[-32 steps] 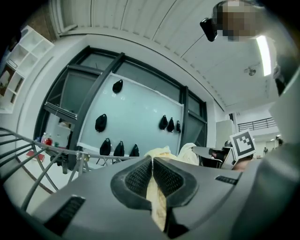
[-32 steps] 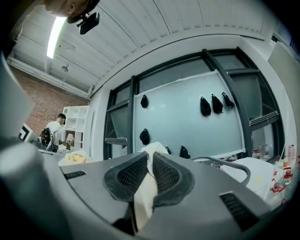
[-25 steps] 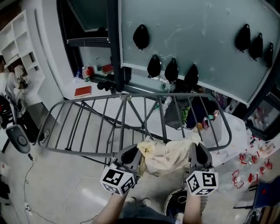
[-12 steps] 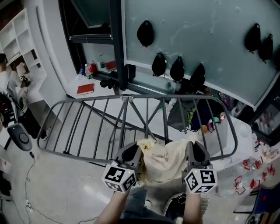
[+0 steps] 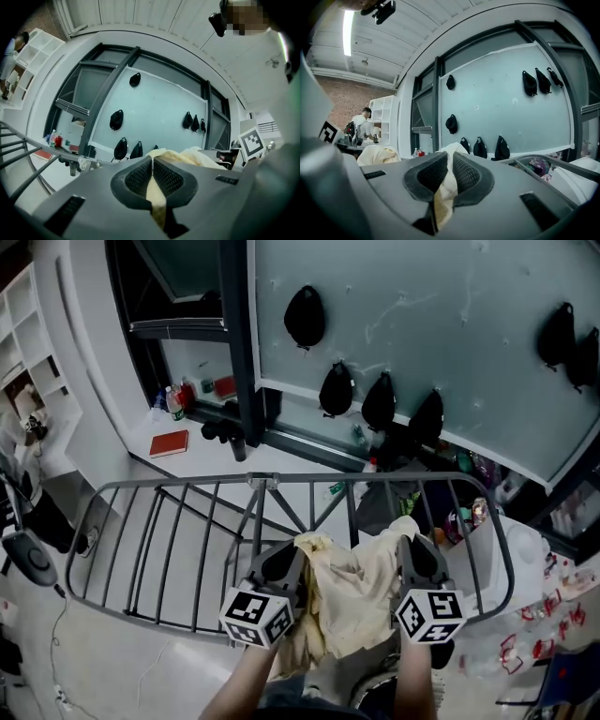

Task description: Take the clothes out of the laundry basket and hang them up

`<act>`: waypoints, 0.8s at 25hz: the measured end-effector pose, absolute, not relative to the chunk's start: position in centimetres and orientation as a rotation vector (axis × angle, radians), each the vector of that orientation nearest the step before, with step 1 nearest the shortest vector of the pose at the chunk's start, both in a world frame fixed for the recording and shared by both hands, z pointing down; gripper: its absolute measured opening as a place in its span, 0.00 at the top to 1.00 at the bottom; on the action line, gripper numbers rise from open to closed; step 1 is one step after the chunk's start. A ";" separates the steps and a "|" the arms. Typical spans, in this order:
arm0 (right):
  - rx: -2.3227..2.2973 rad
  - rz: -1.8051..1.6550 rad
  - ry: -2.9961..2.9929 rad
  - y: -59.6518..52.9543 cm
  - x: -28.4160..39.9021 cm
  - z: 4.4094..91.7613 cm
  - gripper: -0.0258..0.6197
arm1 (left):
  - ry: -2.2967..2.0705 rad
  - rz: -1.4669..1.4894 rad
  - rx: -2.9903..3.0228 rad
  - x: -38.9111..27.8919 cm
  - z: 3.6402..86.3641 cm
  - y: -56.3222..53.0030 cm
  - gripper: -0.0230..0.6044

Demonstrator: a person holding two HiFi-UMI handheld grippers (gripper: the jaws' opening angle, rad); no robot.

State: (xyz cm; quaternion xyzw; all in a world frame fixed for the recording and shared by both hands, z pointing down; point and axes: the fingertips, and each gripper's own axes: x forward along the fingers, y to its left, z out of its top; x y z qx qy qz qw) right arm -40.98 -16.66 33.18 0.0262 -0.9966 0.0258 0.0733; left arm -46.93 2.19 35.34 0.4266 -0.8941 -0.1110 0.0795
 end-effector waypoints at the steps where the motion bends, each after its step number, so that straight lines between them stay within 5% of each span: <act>1: 0.086 0.074 -2.991 -16.8 -42.0 33.1 0.91 | -2.674 -0.323 1.284 -48.0 35.2 1.9 0.92; 12: 0.162 0.006 -2.942 -18.6 -49.3 34.7 0.90 | -2.650 -0.277 1.230 -57.1 37.1 -0.4 0.92; 20: 0.201 -0.032 -2.866 -19.2 -49.9 36.8 0.88 | -2.574 -0.152 1.231 -57.4 40.1 -1.4 0.92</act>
